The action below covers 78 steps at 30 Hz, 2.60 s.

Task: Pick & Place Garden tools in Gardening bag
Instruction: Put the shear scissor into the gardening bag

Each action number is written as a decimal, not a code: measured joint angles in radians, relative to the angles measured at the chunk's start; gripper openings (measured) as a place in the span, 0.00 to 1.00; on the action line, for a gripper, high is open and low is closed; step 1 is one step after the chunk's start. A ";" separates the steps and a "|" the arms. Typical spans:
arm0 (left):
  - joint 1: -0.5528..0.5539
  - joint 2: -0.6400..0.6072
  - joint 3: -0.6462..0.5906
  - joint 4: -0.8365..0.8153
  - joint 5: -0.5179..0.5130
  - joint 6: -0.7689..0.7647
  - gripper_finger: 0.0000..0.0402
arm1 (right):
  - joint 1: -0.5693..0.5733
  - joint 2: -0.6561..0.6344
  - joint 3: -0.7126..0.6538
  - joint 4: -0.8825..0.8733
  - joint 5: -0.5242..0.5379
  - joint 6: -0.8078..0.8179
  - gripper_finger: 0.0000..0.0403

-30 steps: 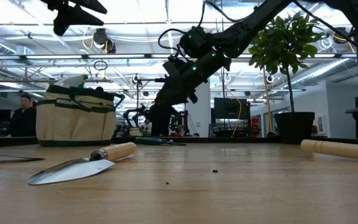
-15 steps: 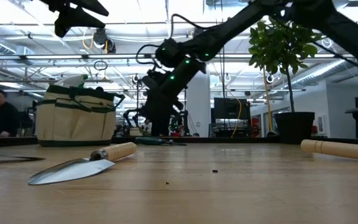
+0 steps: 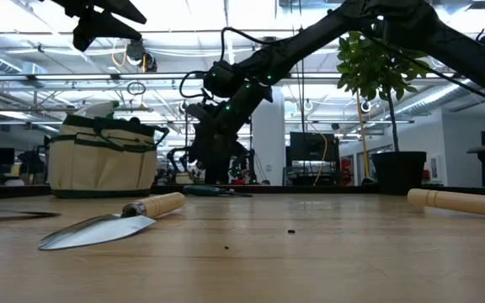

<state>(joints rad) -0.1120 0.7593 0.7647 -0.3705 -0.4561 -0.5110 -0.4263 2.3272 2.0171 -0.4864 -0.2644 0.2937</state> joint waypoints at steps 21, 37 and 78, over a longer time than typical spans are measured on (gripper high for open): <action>0.000 0.000 0.000 0.000 0.001 0.045 0.41 | -0.060 -0.142 -0.002 -0.098 0.164 -0.200 0.44; 0.000 0.000 0.000 0.000 0.001 0.053 0.41 | -0.095 -0.039 -0.002 -0.020 0.165 -0.263 0.44; 0.000 0.000 -0.001 -0.004 -0.009 0.052 0.41 | -0.066 0.066 -0.001 0.002 0.128 -0.305 0.44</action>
<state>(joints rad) -0.1120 0.7593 0.7639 -0.3748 -0.4648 -0.4587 -0.4926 2.3928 2.0159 -0.4844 -0.1361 -0.0114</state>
